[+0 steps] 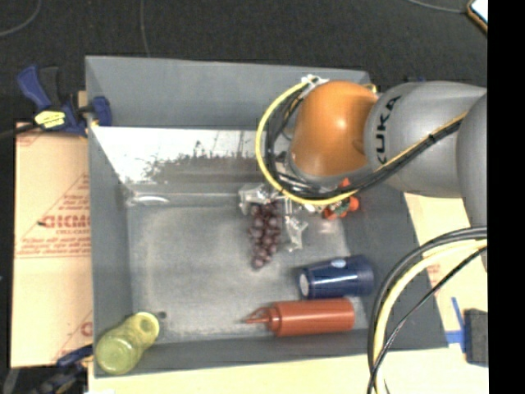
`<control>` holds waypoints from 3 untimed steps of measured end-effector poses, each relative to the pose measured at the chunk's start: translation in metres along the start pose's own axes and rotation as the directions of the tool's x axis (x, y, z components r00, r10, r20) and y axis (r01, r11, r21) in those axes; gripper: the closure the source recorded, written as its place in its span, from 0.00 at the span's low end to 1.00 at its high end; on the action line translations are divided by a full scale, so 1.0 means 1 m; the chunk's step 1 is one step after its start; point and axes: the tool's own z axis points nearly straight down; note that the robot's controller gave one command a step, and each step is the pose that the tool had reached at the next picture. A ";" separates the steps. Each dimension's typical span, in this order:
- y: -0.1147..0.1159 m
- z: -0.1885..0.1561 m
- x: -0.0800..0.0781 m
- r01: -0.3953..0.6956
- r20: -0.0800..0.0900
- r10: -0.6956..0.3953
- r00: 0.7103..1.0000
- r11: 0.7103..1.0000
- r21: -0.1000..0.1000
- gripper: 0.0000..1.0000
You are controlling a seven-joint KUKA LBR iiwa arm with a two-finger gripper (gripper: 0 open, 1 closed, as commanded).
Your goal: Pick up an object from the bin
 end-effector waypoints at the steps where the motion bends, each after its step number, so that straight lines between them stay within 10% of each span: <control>1: 0.026 0.015 0.040 0.124 0.011 -0.124 0.992 0.992 0.007 0.00; 2: 0.002 -0.006 0.008 0.044 0.013 -0.044 0.999 0.999 0.011 0.00; 3: 0.027 0.002 0.040 0.080 0.012 -0.080 0.997 0.997 0.005 0.00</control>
Offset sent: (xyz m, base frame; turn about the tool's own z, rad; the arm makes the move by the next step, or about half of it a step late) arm -0.0040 -0.0018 0.0080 -0.0345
